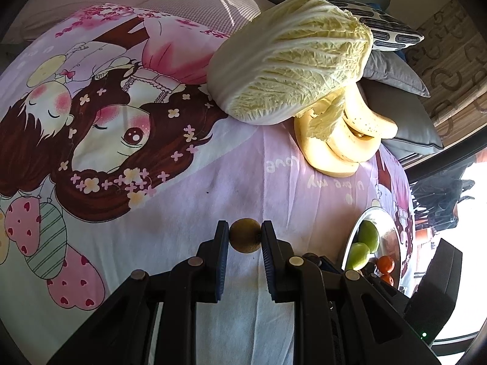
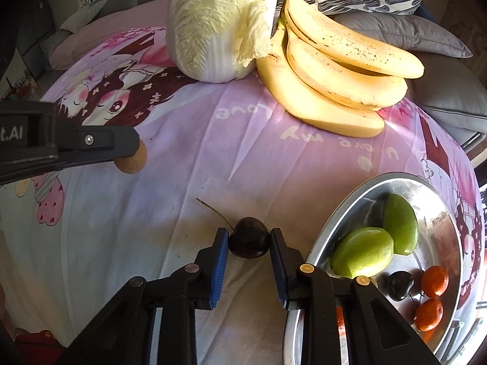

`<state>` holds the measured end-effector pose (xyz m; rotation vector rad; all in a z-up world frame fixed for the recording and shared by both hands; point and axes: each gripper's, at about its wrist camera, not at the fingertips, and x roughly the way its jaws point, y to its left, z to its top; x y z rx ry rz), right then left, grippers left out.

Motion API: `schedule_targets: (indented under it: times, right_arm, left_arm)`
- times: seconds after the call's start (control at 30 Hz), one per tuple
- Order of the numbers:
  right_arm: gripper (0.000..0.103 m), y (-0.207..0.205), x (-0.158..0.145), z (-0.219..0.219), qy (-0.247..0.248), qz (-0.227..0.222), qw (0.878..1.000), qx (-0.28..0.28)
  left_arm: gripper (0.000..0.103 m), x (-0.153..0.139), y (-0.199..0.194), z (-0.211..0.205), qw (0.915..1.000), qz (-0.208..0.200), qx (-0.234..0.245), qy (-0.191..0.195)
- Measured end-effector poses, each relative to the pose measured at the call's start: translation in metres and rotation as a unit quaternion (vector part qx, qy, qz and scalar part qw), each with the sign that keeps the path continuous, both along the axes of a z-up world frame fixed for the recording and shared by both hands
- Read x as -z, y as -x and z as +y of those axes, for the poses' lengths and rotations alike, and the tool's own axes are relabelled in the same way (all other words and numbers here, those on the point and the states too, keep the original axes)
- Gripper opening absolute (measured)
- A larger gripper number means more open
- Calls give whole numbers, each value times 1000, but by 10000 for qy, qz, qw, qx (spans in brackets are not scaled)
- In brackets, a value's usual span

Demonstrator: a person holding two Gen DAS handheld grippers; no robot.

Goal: Organize fruits
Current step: 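Carry the brown fruit and the dark cherry over the steel bowl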

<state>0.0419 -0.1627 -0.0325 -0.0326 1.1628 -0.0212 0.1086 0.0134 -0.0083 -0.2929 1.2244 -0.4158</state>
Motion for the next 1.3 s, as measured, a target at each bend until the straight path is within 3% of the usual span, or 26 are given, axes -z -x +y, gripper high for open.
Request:
schedule_targets:
  times: [0.47, 0.8, 1.3]
  right_arm:
    - [29, 12, -22, 2, -332, -327, 9989, 0]
    - [29, 21, -33, -16, -923, -555, 9931, 456]
    - [29, 39, -40, -53, -1334, -721, 9846, 873]
  left_arm:
    - [22, -7, 2, -3, 9999, -149, 28, -28]
    - [22, -7, 3, -10, 9997, -189, 90, -146]
    - [22, -5, 9, -27, 9989, -210, 224, -359]
